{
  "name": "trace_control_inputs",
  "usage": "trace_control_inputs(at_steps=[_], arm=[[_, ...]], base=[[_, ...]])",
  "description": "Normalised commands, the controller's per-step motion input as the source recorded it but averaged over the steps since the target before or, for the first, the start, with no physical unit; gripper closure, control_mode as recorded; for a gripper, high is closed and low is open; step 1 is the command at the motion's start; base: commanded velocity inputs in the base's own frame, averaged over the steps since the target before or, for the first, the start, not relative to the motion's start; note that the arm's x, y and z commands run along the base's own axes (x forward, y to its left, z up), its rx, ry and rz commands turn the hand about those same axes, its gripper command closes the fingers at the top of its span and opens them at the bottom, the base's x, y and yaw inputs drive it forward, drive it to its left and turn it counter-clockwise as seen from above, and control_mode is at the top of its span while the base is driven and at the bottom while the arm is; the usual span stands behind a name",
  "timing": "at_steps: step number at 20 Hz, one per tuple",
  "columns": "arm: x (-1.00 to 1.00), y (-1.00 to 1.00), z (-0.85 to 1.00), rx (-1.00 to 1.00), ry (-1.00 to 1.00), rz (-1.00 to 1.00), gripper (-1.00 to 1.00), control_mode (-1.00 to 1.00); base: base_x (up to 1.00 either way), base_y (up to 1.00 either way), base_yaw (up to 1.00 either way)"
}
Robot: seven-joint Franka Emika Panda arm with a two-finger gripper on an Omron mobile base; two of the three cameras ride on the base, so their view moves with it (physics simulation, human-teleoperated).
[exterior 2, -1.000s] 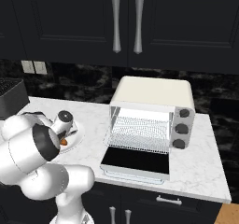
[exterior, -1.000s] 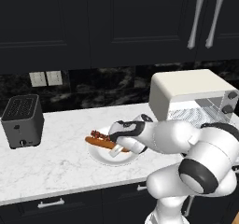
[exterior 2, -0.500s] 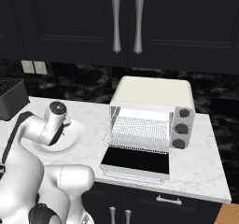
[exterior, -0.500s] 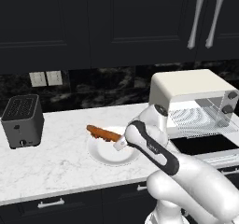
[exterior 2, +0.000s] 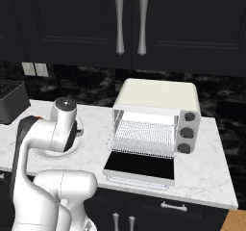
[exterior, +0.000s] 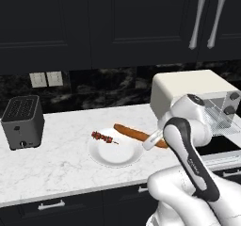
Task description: Pick up the kebab skewer and baguette bread, and place them inside the toaster oven. Close the toaster oven door and start by setting the timer.
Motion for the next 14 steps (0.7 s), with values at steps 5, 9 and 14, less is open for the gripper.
trace_control_inputs(at_steps=[5,9,14], arm=[[-0.90,-1.00,0.35,0.00,0.01,-0.16,1.00,-1.00],[-0.73,-0.88,-0.02,-0.01,0.00,-0.15,1.00,-1.00],[-0.04,-0.90,-0.03,-0.04,0.00,-0.14,1.00,-1.00]], base=[[0.00,0.00,0.00],[0.00,0.00,0.00],[0.00,0.00,0.00]])
